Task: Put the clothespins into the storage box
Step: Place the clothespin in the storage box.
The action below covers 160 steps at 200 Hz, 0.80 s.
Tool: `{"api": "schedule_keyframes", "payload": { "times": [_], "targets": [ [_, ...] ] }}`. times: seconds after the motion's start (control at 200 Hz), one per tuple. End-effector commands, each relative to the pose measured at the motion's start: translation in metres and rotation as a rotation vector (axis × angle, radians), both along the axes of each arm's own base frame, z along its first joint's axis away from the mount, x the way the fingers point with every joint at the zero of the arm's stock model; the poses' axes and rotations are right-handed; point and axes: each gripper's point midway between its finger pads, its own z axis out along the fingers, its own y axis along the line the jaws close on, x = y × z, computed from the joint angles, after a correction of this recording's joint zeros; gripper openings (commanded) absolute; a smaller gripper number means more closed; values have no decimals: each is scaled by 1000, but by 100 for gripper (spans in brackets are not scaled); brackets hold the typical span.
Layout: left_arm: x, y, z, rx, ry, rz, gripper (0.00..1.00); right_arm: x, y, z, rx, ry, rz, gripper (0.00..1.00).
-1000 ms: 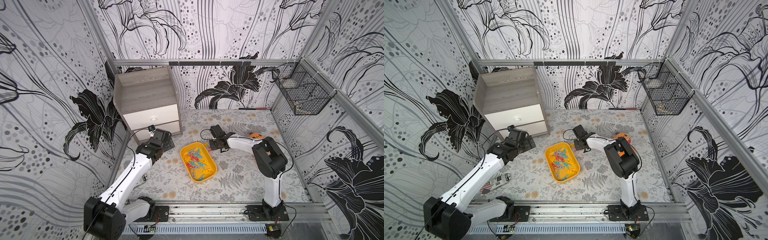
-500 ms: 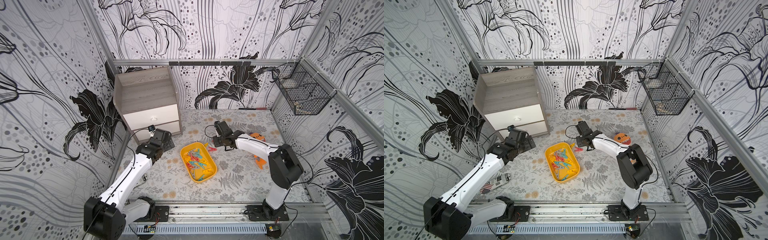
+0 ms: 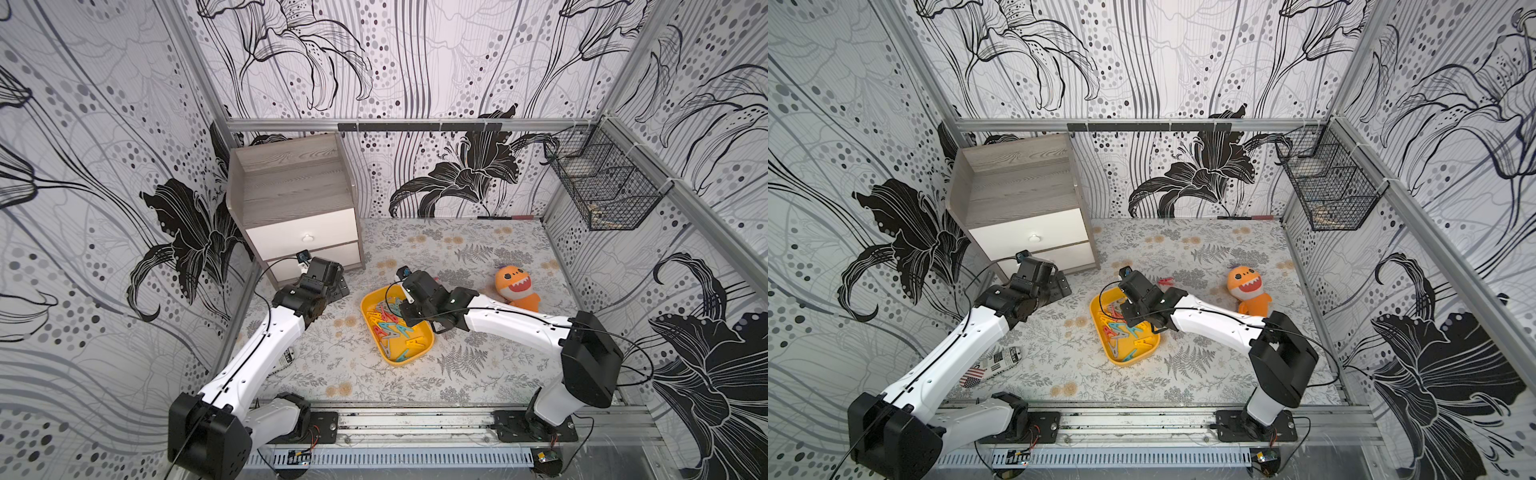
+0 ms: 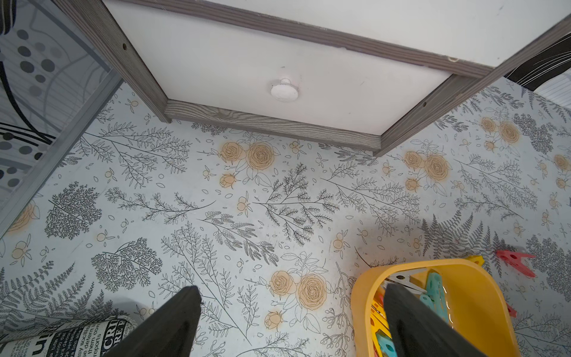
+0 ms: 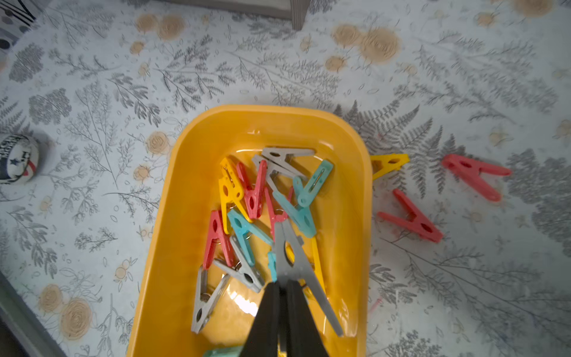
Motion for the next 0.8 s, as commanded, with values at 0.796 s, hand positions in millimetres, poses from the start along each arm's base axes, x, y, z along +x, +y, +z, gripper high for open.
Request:
{"api": "schedule_keyframes", "payload": {
  "times": [0.796],
  "targets": [
    [11, -2, 23, -16, -67, -4, 97, 54, 7, -70, -41, -21, -380, 20]
  ]
}}
